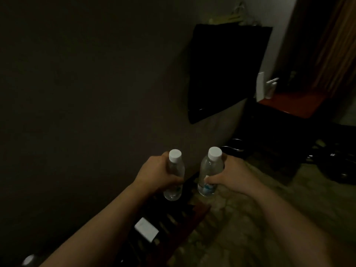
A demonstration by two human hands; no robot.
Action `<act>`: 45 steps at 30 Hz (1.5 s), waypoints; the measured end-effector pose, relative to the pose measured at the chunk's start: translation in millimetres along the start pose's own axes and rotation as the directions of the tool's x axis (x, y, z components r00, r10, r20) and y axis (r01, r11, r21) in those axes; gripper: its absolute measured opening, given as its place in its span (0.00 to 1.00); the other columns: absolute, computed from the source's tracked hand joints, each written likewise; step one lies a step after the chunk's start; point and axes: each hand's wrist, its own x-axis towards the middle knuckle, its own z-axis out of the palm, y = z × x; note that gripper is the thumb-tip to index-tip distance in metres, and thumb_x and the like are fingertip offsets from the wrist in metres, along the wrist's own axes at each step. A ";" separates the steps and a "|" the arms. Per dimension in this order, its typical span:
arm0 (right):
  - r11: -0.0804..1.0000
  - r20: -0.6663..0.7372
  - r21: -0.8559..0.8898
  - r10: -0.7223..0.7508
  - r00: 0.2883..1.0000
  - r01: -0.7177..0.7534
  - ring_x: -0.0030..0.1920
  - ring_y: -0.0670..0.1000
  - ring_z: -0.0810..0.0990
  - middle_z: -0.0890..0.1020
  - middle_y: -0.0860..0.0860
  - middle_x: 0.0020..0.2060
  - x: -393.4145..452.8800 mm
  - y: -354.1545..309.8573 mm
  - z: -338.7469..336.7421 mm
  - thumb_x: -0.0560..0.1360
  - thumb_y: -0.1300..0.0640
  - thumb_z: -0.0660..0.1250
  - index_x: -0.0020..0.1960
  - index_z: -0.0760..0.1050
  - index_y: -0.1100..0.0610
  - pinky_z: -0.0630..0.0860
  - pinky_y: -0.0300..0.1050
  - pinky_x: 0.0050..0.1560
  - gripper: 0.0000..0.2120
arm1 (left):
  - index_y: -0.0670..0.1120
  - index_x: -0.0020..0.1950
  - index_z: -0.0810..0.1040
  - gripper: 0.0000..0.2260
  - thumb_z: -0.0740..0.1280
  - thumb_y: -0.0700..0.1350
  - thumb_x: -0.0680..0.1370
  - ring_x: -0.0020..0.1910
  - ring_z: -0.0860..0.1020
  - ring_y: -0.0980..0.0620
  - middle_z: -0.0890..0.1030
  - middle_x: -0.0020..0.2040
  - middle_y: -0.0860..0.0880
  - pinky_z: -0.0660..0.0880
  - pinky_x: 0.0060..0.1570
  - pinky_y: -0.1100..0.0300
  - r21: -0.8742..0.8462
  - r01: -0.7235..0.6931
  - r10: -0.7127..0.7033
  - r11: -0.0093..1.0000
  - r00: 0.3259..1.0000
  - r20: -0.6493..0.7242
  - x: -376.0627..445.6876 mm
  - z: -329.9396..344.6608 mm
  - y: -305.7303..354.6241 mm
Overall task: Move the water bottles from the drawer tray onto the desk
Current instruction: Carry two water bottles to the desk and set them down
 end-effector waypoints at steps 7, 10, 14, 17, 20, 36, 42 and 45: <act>0.994 -0.155 -0.048 0.093 0.984 -0.102 0.45 0.43 0.81 0.83 0.42 0.45 -14.4 108.0 -125.8 0.61 0.47 0.79 0.52 0.76 0.44 0.81 0.47 0.50 0.22 | 0.54 0.59 0.74 0.25 0.80 0.54 0.65 0.49 0.81 0.54 0.81 0.51 0.55 0.81 0.52 0.51 -0.043 -0.219 0.221 0.975 0.973 0.070 77.2 90.8 142.4; 0.987 -0.231 -0.038 0.142 0.963 -0.155 0.45 0.42 0.81 0.82 0.42 0.45 -16.5 145.4 -166.0 0.62 0.48 0.79 0.52 0.75 0.44 0.80 0.45 0.49 0.22 | 0.54 0.55 0.75 0.22 0.78 0.55 0.66 0.46 0.80 0.55 0.81 0.47 0.55 0.81 0.49 0.52 0.028 -0.319 0.314 0.947 0.944 0.101 110.2 117.8 193.9; 0.977 -0.279 0.009 0.208 0.937 -0.214 0.47 0.44 0.81 0.82 0.43 0.46 -5.0 183.6 -206.6 0.64 0.49 0.79 0.54 0.74 0.46 0.81 0.47 0.50 0.22 | 0.55 0.52 0.75 0.19 0.78 0.54 0.66 0.45 0.80 0.55 0.81 0.45 0.55 0.80 0.46 0.54 0.040 -0.414 0.406 0.909 0.905 0.126 159.9 147.8 245.0; 0.967 -0.309 0.032 0.251 0.917 -0.254 0.48 0.45 0.81 0.81 0.43 0.46 17.5 210.1 -234.3 0.65 0.51 0.79 0.55 0.75 0.48 0.80 0.47 0.51 0.21 | 0.56 0.50 0.77 0.17 0.78 0.54 0.65 0.44 0.80 0.58 0.81 0.44 0.56 0.80 0.45 0.57 0.004 -0.466 0.460 0.885 0.874 0.158 205.0 171.6 272.6; 0.956 -0.325 0.085 0.294 0.899 -0.281 0.48 0.44 0.80 0.79 0.40 0.46 47.5 238.3 -261.6 0.66 0.53 0.79 0.53 0.72 0.45 0.78 0.43 0.50 0.21 | 0.56 0.46 0.79 0.13 0.77 0.54 0.66 0.43 0.80 0.59 0.81 0.44 0.57 0.80 0.45 0.55 -0.009 -0.531 0.521 0.847 0.828 0.205 257.1 192.8 296.4; 0.913 -0.519 0.195 0.406 0.752 -0.358 0.51 0.47 0.81 0.82 0.44 0.49 254.4 377.1 -421.5 0.63 0.51 0.81 0.57 0.77 0.46 0.80 0.48 0.53 0.25 | 0.58 0.49 0.76 0.22 0.74 0.62 0.60 0.44 0.80 0.59 0.81 0.45 0.58 0.80 0.45 0.54 -0.075 -0.727 0.713 0.682 0.639 0.290 585.5 276.6 438.5; 0.900 -0.539 0.241 0.436 0.721 -0.364 0.48 0.46 0.82 0.83 0.45 0.47 307.6 450.0 -483.3 0.61 0.50 0.81 0.53 0.78 0.45 0.81 0.51 0.51 0.23 | 0.56 0.53 0.76 0.21 0.78 0.57 0.64 0.47 0.80 0.57 0.81 0.47 0.57 0.81 0.48 0.52 -0.147 -0.747 0.745 0.648 0.584 0.323 664.3 327.6 502.4; 0.897 -0.524 0.264 0.441 0.729 -0.353 0.45 0.48 0.84 0.84 0.47 0.45 335.0 494.0 -519.9 0.62 0.52 0.81 0.51 0.78 0.46 0.82 0.51 0.48 0.20 | 0.55 0.53 0.76 0.22 0.79 0.57 0.64 0.46 0.81 0.56 0.81 0.47 0.56 0.81 0.47 0.51 -0.160 -0.746 0.749 0.647 0.583 0.314 705.0 362.7 536.6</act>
